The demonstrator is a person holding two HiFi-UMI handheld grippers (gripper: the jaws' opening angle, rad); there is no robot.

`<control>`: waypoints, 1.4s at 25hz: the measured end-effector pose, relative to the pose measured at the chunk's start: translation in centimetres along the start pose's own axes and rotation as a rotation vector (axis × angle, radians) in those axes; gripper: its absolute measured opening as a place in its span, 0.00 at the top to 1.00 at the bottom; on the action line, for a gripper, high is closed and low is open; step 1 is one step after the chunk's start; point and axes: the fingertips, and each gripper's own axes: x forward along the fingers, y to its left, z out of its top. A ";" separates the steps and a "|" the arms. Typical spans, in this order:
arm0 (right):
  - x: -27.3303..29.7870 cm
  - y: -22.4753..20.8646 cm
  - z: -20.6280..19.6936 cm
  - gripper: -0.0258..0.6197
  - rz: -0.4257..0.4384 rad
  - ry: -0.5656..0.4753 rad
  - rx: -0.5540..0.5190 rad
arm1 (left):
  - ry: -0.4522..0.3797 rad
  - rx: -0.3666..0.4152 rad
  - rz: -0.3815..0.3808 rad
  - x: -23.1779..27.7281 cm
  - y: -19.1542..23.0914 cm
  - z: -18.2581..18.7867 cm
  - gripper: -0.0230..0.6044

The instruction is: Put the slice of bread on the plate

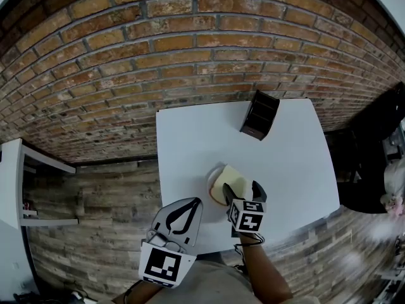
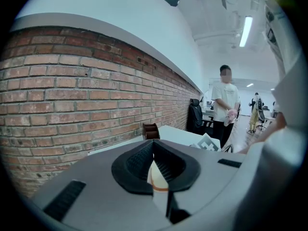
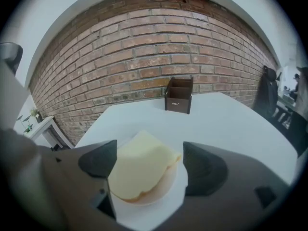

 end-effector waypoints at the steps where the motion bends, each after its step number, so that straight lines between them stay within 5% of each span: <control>1: -0.2 0.0 0.2 0.30 0.001 -0.010 -0.001 | -0.002 0.001 -0.001 0.0 -0.1 0.0 0.95; 3: -0.6 0.0 0.7 0.37 -0.007 -0.038 -0.012 | -0.003 0.009 -0.003 -0.1 -0.2 0.0 0.95; 9: -1.7 0.0 1.3 0.84 -0.025 -0.075 -0.042 | -0.007 0.010 -0.007 -0.3 -0.6 0.2 0.95; 12: -2.1 0.2 1.4 0.93 -0.030 -0.078 -0.048 | -0.008 0.006 -0.006 -0.5 -0.6 0.2 0.95; 35: -9.7 3.5 7.9 0.95 0.006 -0.329 -0.171 | -0.019 0.024 -0.026 -0.6 -2.0 0.8 0.95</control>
